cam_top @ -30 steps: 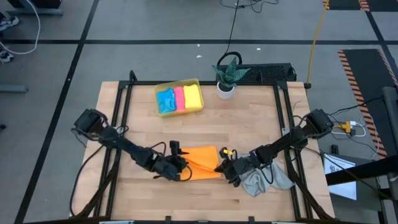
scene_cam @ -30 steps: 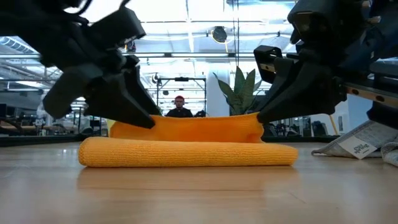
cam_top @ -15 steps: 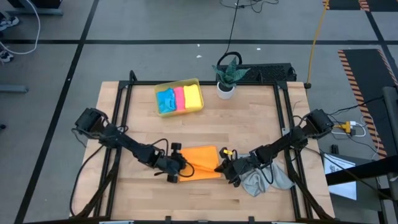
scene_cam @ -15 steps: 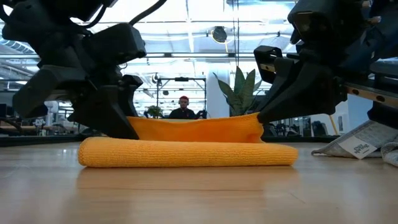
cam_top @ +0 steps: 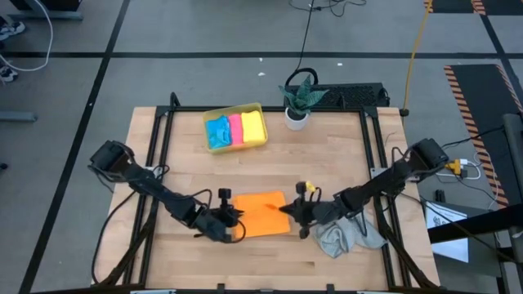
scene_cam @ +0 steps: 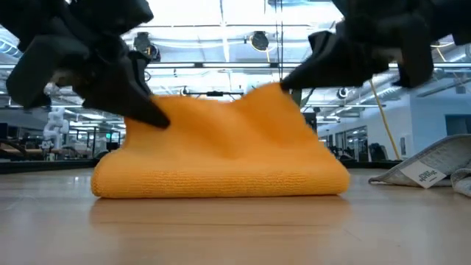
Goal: Fold microfiber towels
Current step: Fold the orange microfiber cloth
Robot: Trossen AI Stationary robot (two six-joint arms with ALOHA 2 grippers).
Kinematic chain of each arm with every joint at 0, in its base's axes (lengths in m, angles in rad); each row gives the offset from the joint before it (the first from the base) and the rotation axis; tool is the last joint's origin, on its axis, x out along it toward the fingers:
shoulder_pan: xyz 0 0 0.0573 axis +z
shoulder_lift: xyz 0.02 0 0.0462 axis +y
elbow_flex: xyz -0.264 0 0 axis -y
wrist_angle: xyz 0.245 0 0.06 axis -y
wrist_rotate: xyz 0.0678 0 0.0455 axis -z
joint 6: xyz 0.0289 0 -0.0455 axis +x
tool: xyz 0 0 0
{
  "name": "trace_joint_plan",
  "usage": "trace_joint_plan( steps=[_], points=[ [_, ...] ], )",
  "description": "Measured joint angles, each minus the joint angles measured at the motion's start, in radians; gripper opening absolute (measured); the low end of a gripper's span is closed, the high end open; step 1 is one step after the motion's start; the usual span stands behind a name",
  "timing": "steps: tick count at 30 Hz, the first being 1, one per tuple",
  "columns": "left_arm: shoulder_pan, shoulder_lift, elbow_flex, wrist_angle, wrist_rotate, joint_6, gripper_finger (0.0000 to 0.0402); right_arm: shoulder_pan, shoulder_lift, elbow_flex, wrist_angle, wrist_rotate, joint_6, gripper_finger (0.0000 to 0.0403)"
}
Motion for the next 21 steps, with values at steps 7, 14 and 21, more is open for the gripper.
trace_joint_plan(
  steps=[7, 14, 21],
  points=[
    [0.016, 0.003, 0.0, -0.051, -0.063, -0.041, 0.0017, -0.075, -0.003, 0.001, -0.029, -0.004, 0.088, 0.0002],
    [0.076, 0.062, 0.0, -0.107, -0.052, -0.129, 0.0012, -0.151, 0.067, -0.002, -0.033, -0.006, 0.165, 0.0002],
    [0.106, 0.119, 0.0, -0.076, -0.032, -0.16, 0.003, -0.191, 0.131, -0.003, -0.042, -0.006, 0.235, 0.0002]
  ],
)
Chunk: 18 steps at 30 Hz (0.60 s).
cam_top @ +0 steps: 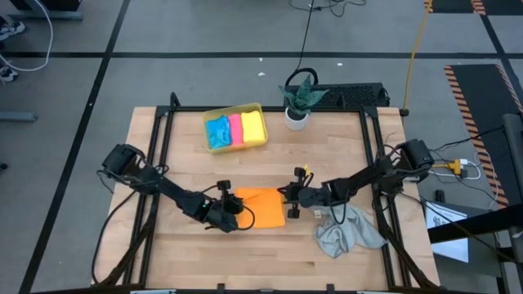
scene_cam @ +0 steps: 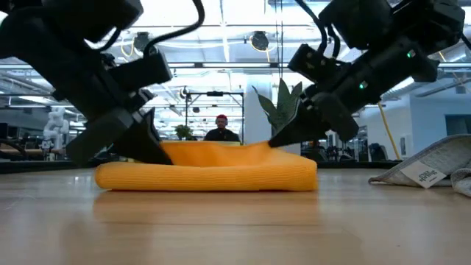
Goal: Fold microfiber towels
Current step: Fold the orange microfiber cloth
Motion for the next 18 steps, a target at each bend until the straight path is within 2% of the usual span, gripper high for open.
trace_joint_plan(
  steps=[5, 9, 12, 18],
  points=[
    [-0.001, 0.0, 0.0, -0.003, 0.018, -0.01, 0.0026, 0.009, -0.003, 0.0, -0.002, 0.0, -0.001, 0.0002],
    [-0.001, -0.005, 0.0, 0.01, 0.019, -0.006, 0.0038, 0.027, -0.037, 0.0, -0.003, 0.0, 0.015, 0.0002],
    [-0.001, -0.005, -0.001, 0.024, 0.019, 0.01, 0.0062, 0.037, -0.068, 0.0, -0.035, 0.0, 0.05, 0.0002],
    [0.0, -0.005, 0.0, 0.034, 0.019, 0.025, 0.0136, 0.039, -0.086, 0.0, -0.106, -0.001, 0.116, 0.0002]
  ],
)
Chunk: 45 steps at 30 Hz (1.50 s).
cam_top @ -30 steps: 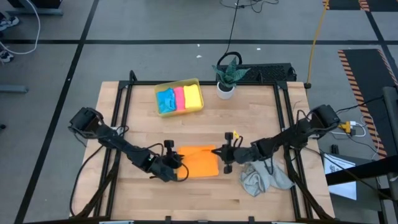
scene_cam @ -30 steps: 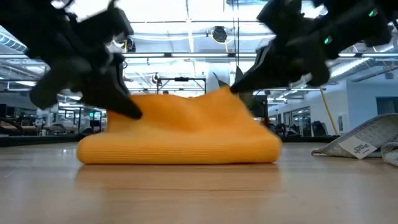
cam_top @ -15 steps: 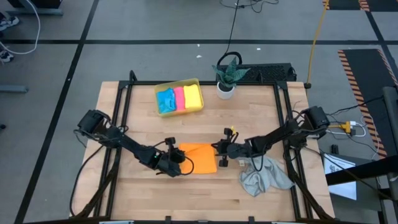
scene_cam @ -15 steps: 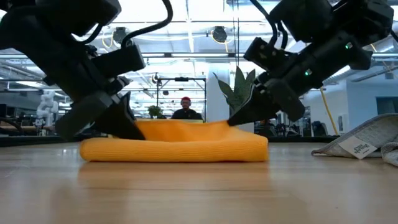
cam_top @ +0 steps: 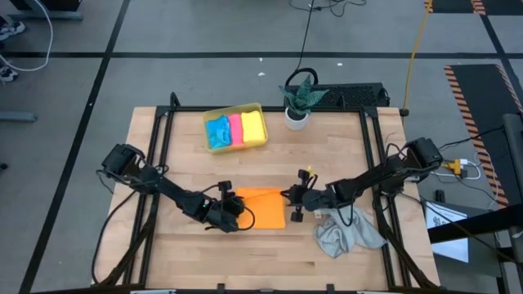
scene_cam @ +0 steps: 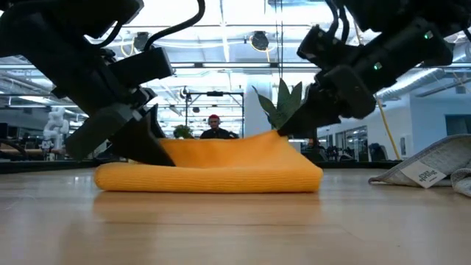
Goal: Fold microfiber towels
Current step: Fold the orange microfiber cloth
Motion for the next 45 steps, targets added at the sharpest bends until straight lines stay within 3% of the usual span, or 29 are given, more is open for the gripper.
trace_joint_plan(
  steps=[6, 17, 25, 30, 37, 41, 43, 45],
  points=[
    [0.0, 0.0, 0.0, -0.005, -0.004, 0.0, 0.0173, -0.038, 0.035, -0.001, -0.026, 0.001, 0.026, 0.0002],
    [-0.014, -0.096, 0.0, -0.034, -0.007, -0.011, 0.0164, -0.077, 0.074, -0.001, -0.024, 0.001, 0.012, 0.0002],
    [-0.047, -0.178, 0.0, -0.246, -0.071, -0.258, 0.0164, -0.077, 0.074, -0.001, -0.016, 0.001, 0.005, 0.0006],
    [-0.031, -0.182, 0.0, -0.198, -0.067, -0.33, 0.0163, -0.077, 0.062, -0.001, -0.03, 0.01, -0.001, 0.0051],
    [-0.013, -0.182, 0.0, 0.051, 0.003, -0.108, 0.0163, -0.075, -0.049, -0.001, -0.046, 0.052, 0.009, 0.0128],
    [0.014, -0.172, 0.0, 0.073, 0.026, -0.077, 0.0163, -0.068, -0.057, -0.001, -0.025, -0.064, 0.025, 0.0132],
    [0.03, -0.146, -0.002, 0.073, 0.027, -0.089, 0.0163, -0.068, -0.03, -0.001, 0.003, -0.157, 0.038, 0.0122],
    [0.048, -0.112, -0.019, 0.085, 0.03, -0.106, 0.0163, -0.068, 0.012, -0.001, 0.036, -0.186, 0.036, 0.0106]
  ],
)
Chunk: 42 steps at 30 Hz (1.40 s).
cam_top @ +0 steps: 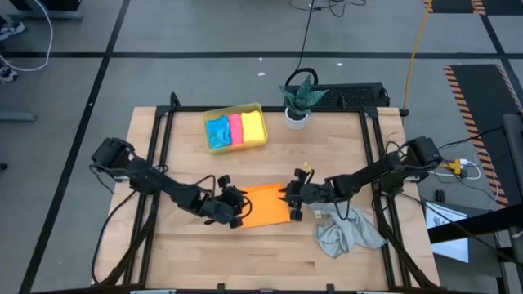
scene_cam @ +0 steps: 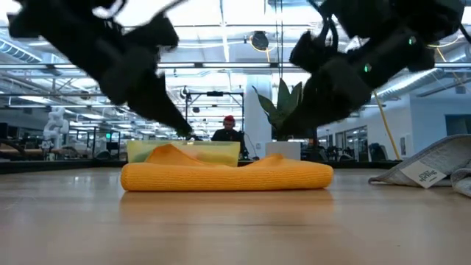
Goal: Fold microfiber towels
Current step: Fold the orange microfiber cloth
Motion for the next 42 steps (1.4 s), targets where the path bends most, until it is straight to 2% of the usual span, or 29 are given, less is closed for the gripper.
trace_joint_plan(
  steps=[4, 9, 15, 21, 25, 26, 29, 36, 42],
  points=[
    [0.036, 0.074, -0.038, 0.013, -0.003, -0.089, 0.0163, -0.018, 0.097, 0.0, 0.087, 0.01, -0.003, 0.0064],
    [0.053, 0.118, -0.076, -0.001, -0.043, -0.228, 0.0163, -0.043, 0.163, -0.005, 0.091, 0.061, 0.025, 0.001],
    [0.031, 0.119, -0.103, 0.001, -0.072, -0.29, 0.0163, -0.033, 0.131, -0.05, 0.101, 0.11, 0.045, 0.0008],
    [-0.009, 0.075, -0.07, -0.003, -0.083, -0.221, 0.0163, 0.0, 0.047, -0.062, 0.168, 0.1, 0.006, 0.0002],
    [-0.018, 0.045, -0.047, 0.025, -0.093, -0.185, 0.0163, 0.021, 0.044, -0.061, 0.222, -0.082, 0.0, 0.0001],
    [-0.018, 0.048, -0.038, 0.076, -0.085, -0.165, 0.0163, 0.027, 0.046, -0.061, 0.222, -0.124, 0.003, 0.0001],
    [-0.016, 0.049, -0.04, 0.198, -0.073, -0.074, 0.0163, 0.047, 0.069, -0.064, 0.22, -0.158, 0.004, 0.0001],
    [0.07, 0.176, -0.026, 0.545, 0.086, 0.095, 0.0163, 0.054, 0.149, -0.101, 0.235, -0.177, 0.032, 0.0001],
    [0.166, 0.319, 0.054, 0.626, 0.173, 0.131, 0.0163, 0.051, 0.197, -0.109, 0.297, -0.182, 0.015, 0.0]
  ],
)
